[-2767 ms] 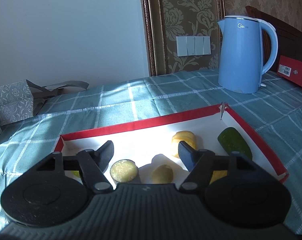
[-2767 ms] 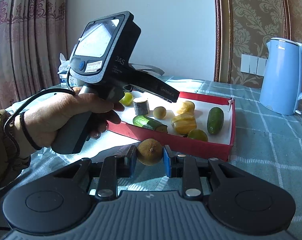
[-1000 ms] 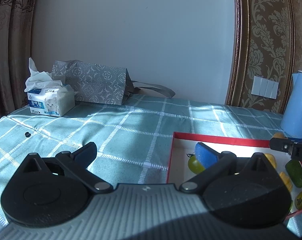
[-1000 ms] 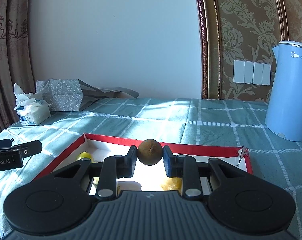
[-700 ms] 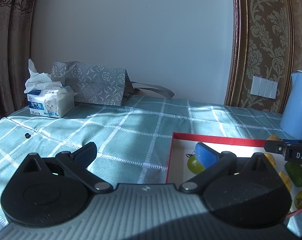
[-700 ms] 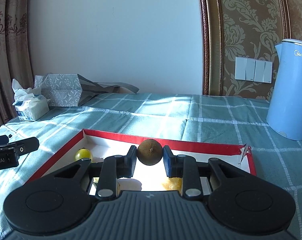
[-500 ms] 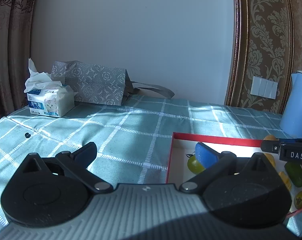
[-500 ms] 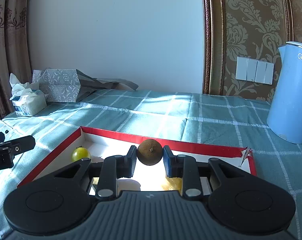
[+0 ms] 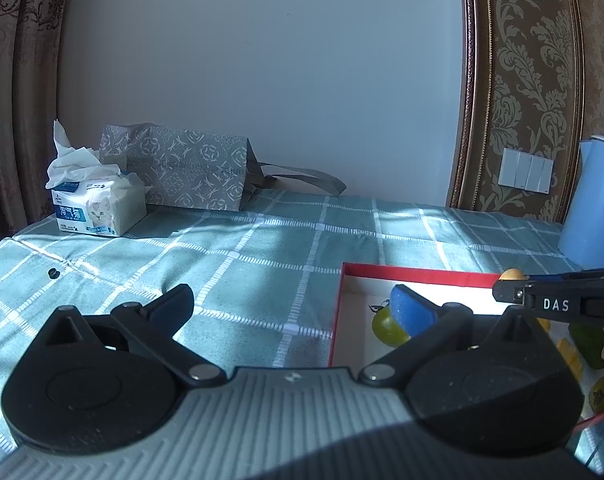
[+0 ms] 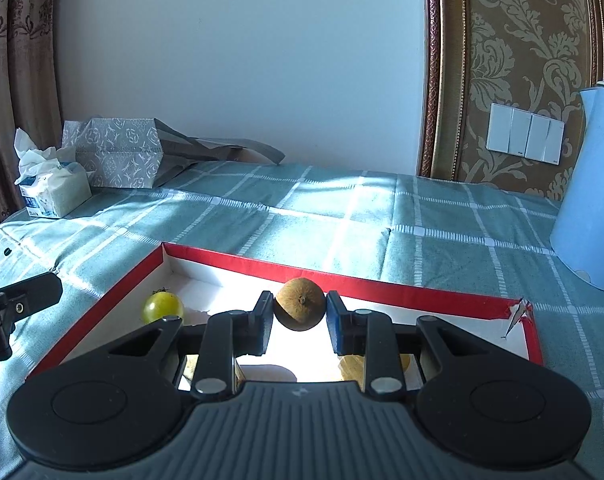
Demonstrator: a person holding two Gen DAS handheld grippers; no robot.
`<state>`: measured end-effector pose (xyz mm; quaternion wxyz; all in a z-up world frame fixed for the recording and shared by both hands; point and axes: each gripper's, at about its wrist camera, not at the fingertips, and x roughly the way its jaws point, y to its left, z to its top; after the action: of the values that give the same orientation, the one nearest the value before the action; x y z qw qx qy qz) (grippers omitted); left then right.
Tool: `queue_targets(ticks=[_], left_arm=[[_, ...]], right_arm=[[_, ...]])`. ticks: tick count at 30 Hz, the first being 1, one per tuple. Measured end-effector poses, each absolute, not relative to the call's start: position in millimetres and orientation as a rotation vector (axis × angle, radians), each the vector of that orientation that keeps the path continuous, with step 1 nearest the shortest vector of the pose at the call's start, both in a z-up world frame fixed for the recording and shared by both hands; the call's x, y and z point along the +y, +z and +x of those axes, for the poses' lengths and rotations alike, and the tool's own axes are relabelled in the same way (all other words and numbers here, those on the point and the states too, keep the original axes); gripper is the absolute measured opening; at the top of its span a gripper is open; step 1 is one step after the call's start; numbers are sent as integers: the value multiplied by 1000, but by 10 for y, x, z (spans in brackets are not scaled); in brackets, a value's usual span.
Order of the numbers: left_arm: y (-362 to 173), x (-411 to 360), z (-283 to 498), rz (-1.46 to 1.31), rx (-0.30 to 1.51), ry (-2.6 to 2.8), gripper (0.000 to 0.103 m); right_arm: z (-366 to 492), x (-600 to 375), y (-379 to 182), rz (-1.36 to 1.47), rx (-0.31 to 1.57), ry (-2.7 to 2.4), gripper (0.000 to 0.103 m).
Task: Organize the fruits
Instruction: 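Lower the brown round fruit into the tray and open the right tool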
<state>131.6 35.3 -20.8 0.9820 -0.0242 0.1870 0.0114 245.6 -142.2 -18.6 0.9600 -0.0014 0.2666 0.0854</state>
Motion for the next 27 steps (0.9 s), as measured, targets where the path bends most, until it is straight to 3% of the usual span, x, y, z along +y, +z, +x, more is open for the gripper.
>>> queue_targets(ticks=[27], left_arm=[[-214,342,1314,-45,382,21,103]], right_arm=[[2582,-1309,-246,-20,606,169,28]])
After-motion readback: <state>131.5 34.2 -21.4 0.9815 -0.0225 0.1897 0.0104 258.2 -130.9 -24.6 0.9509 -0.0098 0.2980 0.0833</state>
